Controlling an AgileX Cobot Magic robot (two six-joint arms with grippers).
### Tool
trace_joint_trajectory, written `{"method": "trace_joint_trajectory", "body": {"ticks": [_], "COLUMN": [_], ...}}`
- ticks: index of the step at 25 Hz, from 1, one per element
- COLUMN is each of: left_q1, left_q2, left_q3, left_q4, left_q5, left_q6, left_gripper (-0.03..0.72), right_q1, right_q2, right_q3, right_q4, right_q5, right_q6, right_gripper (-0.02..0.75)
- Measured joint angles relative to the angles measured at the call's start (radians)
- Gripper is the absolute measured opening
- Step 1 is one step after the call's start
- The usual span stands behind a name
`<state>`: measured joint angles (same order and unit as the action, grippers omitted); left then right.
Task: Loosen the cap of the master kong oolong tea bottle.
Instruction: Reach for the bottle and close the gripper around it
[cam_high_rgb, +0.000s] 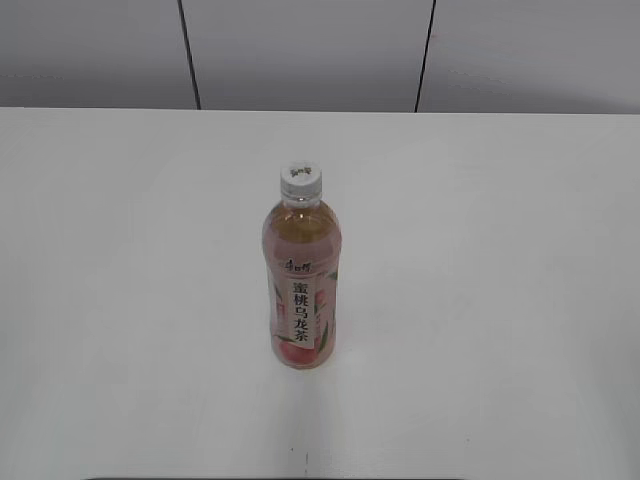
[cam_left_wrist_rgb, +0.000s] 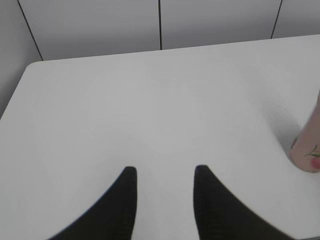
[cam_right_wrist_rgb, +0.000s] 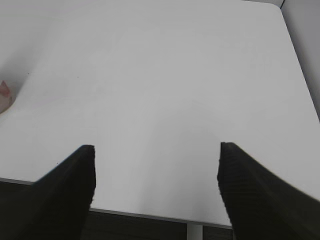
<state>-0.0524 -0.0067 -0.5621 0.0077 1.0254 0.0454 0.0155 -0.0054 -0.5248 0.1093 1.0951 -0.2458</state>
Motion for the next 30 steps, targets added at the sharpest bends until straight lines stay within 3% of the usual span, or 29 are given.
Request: {"method": "trace_joint_trajectory", "body": {"ticks": [30], "left_q1": [0.0], "left_q2": [0.0], "left_q3": [0.0], "left_q4": [0.0], "left_q5": [0.0], "left_q6": [0.0], "left_gripper": [0.244], "right_q1": [0.0], "right_q2": [0.0], "right_q3": [0.0], "right_q4": [0.0], "right_q5": [0.0], "right_q6": [0.0], "right_gripper": [0.577]}}
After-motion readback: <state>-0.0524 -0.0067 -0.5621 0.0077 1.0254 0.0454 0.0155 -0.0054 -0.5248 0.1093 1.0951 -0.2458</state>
